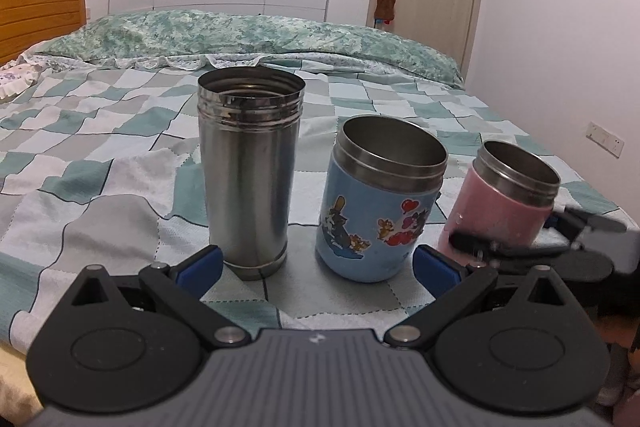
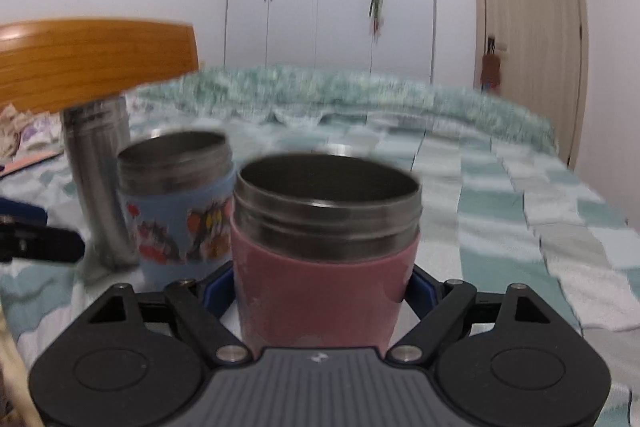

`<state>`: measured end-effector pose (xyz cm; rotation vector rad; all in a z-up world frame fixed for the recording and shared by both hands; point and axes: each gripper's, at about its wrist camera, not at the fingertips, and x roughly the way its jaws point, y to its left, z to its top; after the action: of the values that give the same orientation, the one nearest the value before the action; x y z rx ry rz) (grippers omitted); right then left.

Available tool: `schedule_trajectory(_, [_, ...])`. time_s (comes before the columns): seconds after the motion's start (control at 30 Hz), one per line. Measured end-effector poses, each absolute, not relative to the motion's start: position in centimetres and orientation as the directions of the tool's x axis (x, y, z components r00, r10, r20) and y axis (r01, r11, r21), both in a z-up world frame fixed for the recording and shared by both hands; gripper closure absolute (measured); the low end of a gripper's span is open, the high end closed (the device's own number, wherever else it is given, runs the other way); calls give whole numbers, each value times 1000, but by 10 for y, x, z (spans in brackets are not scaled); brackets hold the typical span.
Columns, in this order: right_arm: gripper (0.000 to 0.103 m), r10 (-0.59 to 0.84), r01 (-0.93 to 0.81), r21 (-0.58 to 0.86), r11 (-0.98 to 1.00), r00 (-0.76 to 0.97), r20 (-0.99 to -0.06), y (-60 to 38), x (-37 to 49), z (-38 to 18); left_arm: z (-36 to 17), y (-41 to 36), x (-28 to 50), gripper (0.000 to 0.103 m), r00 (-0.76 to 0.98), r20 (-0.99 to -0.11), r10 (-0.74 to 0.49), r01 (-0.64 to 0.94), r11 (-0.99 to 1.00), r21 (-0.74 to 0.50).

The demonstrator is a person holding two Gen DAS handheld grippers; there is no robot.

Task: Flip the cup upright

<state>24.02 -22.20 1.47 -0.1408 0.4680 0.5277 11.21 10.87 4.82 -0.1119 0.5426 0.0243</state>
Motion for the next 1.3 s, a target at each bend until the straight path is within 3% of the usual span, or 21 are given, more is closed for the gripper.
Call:
schedule_trajectory(0.13, [18,463,-508,46,860,740,-487,-232,238,8,49,107,109,0,857,-516,2,-58,994,-94])
schedule_trajectory(0.2, [3,470,-507,55,860,746,-472,-236,235,13,51,105,105,0,861,-509,7,-61,994,-91])
schedule_trajectory(0.27, [0,493,-524,56,850,752,-438,-242,225,19,54,104,100,0,868,-497,11,-64,994,-90])
schedule_trajectory(0.67, [0,487,-505,-45,862,849,-206,-298,127,63,71,72,47,0,934,-357,-6,-26,996,-84])
schedule_trajectory(0.83, [0,452,-472,-74,878,871,-192,-323,90,59,60,54,18,0,953,-303,-6,-25,995,-100])
schedule_trajectory(0.93, [0,429,-450,-79,889,882,-196,-337,74,50,51,40,1,0,969,-247,15,-28,998,-50])
schedule_trajectory(1.3, [0,371,-386,-58,921,911,-179,-369,54,22,15,19,-24,0,982,-183,53,-58,998,-18])
